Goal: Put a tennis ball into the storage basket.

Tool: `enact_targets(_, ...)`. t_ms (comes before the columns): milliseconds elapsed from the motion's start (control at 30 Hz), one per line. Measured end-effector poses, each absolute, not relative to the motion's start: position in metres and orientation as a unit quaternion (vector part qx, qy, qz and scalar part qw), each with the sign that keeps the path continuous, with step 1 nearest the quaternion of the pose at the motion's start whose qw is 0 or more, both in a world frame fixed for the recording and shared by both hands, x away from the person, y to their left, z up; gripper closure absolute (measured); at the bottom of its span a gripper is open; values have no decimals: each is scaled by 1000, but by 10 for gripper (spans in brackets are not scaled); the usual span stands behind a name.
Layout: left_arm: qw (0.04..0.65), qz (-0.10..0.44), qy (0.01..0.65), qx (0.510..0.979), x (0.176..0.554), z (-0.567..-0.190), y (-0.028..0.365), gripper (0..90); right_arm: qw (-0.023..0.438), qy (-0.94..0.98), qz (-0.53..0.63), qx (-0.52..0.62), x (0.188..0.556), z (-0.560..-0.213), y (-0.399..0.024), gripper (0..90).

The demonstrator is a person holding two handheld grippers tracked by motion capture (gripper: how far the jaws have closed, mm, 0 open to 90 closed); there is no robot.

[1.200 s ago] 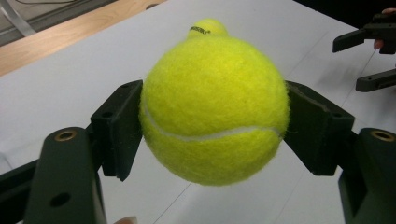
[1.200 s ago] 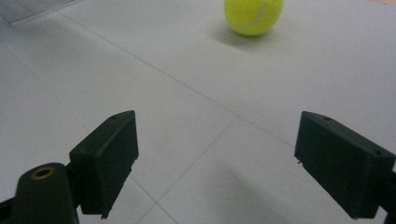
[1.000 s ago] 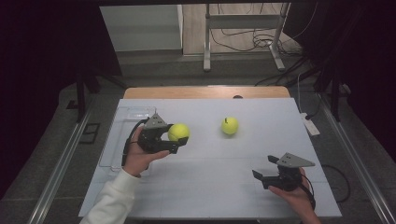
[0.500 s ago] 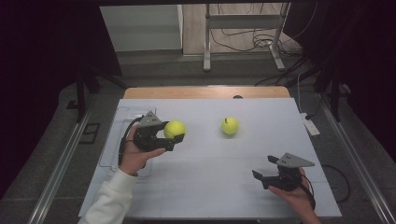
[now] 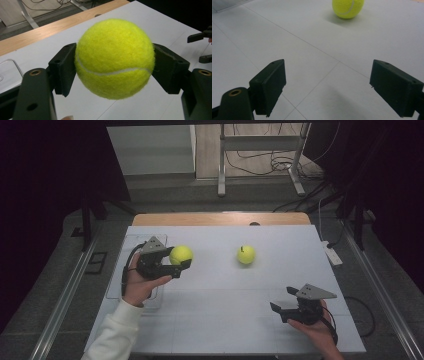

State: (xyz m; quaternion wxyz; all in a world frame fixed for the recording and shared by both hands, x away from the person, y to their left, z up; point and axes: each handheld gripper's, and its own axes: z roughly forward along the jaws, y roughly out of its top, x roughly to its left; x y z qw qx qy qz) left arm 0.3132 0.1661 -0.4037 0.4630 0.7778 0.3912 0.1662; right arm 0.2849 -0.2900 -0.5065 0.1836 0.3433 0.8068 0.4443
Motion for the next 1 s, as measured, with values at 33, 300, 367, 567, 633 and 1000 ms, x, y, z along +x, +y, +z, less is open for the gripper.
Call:
enact_targets(33,463,167,392,777,313,-404,167,272,184,806,445,344,285,-507,-290,142)
enact_targets(300,461,172,401,773,315,-404,173,272,185,805,445,345,285,-506,-290,142)
enact_targets(367,460,174,405,771,315,-404,175,272,185,805,445,345,285,-506,-290,142)
enact_targets(567,458,178,413,767,317,-406,180,272,185,805,445,346,285,-506,-290,142)
enact_targets(633,459,178,416,765,318,-406,183,272,186,805,445,345,285,-506,-290,142)
enact_targets(1000,459,181,431,756,321,-407,192,272,186,805,444,345,285,-506,-290,142)
